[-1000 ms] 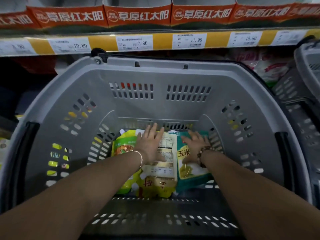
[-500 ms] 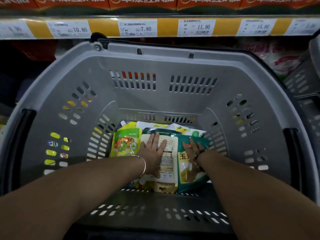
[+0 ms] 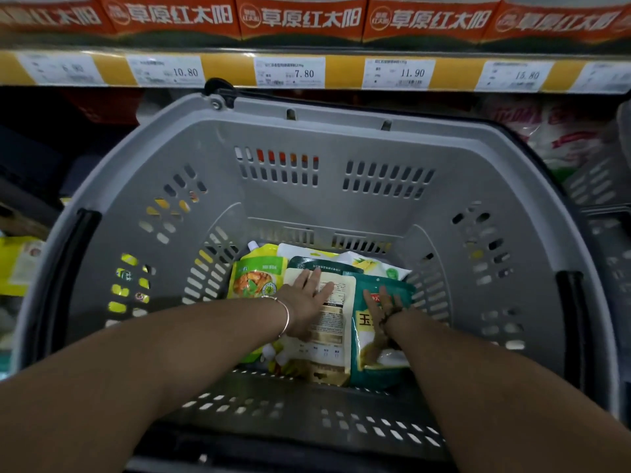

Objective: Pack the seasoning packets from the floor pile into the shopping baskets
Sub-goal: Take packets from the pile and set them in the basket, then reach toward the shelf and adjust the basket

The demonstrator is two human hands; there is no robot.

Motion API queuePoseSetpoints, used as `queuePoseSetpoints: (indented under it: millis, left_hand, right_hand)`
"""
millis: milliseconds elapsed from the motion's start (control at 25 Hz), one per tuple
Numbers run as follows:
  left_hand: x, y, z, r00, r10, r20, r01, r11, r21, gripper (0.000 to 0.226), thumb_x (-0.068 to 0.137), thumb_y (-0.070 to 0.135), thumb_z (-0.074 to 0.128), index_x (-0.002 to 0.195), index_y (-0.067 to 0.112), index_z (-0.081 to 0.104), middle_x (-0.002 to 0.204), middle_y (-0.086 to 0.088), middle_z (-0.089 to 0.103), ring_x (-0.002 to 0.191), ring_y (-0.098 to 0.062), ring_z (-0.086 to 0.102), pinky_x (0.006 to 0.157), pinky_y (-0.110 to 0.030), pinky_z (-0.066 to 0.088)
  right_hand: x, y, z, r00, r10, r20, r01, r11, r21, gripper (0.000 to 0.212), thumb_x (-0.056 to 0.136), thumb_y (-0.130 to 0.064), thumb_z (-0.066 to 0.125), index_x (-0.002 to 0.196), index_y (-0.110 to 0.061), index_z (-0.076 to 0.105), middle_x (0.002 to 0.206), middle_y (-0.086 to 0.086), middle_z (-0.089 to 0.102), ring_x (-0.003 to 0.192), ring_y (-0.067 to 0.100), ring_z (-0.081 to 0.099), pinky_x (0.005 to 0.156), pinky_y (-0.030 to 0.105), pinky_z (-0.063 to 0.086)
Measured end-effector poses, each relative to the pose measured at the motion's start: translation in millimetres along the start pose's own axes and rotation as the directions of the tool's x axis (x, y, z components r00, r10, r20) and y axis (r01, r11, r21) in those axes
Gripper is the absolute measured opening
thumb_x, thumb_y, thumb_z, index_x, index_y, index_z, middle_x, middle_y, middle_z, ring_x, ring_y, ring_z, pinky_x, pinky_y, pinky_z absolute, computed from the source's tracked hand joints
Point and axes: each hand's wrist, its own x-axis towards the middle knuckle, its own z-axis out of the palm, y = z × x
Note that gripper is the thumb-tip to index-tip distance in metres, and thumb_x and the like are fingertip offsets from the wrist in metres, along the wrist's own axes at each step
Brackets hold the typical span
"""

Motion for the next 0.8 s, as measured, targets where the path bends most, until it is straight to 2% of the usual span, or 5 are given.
queuePoseSetpoints:
  millis: [160,280,360,560,800]
  left_hand:
    - [-30,2,-24,0.996,0.006,-0.084,-0.016,0.993,-0.113,0.090,0.085,0.017,0.066,0.152,0.014,0.005,0.159,-0.012,-0.002,0.145,-0.031,0.012,0.111,-0.041,0.032]
    - [-70,-2,-47,0.978,-0.047,-0.201,-0.002,0.972,-0.237,0.070,0.086,0.024,0.063,0.146,0.012,0.029,0.148,-0.014,0.035,0.133,-0.029,0.038,0.105,-0.035,0.037]
    - [-102,-8,-58,0.949,-0.165,-0.269,0.058,0.928,-0.368,0.067,0.085,0.028,0.065,0.143,0.012,0.034,0.143,-0.016,0.042,0.129,-0.029,0.042,0.102,-0.032,0.037]
    - [-203,-27,-63,0.765,-0.495,-0.411,0.127,0.742,-0.659,0.069,0.083,0.030,0.070,0.142,0.013,0.039,0.141,-0.014,0.047,0.129,-0.024,0.044,0.099,-0.022,0.029]
    - [-331,-44,-24,0.491,-0.747,-0.449,0.135,0.574,-0.808,0.064,0.085,0.026,0.069,0.142,0.017,0.039,0.143,-0.006,0.044,0.129,-0.020,0.042,0.083,-0.011,0.027]
  right_hand:
    - [-39,-15,-36,0.965,-0.133,-0.225,0.137,0.991,0.004,0.107,0.074,-0.050,0.069,0.149,-0.028,-0.004,0.157,0.006,0.001,0.144,0.028,0.005,0.115,0.050,0.013]
    - [-80,-26,-69,0.886,-0.193,-0.422,0.229,0.973,0.035,0.090,0.078,-0.051,0.064,0.148,-0.020,0.015,0.152,0.007,0.023,0.139,0.025,0.023,0.113,0.043,0.025]
    - [-109,-34,-90,0.825,-0.239,-0.512,0.283,0.959,0.010,0.082,0.080,-0.051,0.062,0.145,-0.019,0.023,0.149,0.009,0.030,0.134,0.026,0.033,0.109,0.039,0.032]
    - [-181,-75,-121,0.651,-0.365,-0.665,0.453,0.890,-0.046,0.079,0.082,-0.050,0.061,0.145,-0.021,0.024,0.148,0.008,0.032,0.132,0.025,0.037,0.107,0.034,0.033]
    - [-249,-186,-122,0.408,-0.636,-0.654,0.693,0.683,-0.231,0.076,0.082,-0.043,0.065,0.144,-0.020,0.029,0.147,0.007,0.034,0.132,0.024,0.037,0.105,0.033,0.032]
